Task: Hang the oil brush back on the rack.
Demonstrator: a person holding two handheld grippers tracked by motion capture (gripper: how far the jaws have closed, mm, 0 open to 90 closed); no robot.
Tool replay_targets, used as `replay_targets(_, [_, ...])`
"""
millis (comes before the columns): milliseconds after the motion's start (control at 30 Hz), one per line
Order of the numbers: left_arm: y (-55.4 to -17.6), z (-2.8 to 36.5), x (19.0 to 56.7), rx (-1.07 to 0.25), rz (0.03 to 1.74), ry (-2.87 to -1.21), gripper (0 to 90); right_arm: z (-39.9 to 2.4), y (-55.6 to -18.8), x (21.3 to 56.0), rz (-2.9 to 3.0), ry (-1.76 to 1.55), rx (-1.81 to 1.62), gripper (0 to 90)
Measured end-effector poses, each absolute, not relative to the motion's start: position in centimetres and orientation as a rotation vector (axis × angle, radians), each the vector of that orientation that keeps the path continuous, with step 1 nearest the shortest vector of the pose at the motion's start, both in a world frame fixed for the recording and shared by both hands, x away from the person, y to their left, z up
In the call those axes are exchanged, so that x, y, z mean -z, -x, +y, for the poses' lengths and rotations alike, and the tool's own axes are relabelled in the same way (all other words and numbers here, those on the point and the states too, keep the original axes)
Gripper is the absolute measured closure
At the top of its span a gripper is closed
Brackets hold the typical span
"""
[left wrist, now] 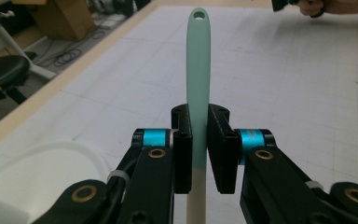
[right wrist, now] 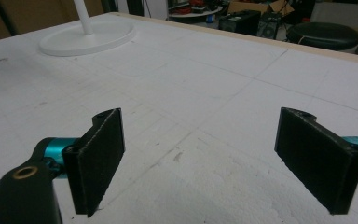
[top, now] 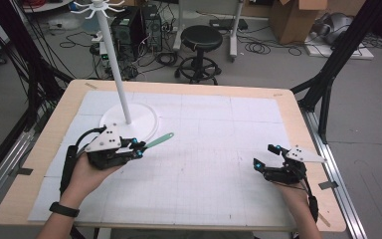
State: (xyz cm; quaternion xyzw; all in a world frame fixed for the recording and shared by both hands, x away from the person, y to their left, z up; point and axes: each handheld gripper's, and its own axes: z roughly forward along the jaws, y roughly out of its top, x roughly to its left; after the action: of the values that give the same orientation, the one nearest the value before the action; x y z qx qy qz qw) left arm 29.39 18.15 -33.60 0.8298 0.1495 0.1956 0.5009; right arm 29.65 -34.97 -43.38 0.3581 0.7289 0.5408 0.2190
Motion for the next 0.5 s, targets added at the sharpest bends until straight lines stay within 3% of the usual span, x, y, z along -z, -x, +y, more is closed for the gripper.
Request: replay_targets(500, [-30.0,23.2,27.5,-0.615,0.465,-1.828,80.9,-34.9,-29.7,43.4,2.015,-0.995,-1.497,15.2])
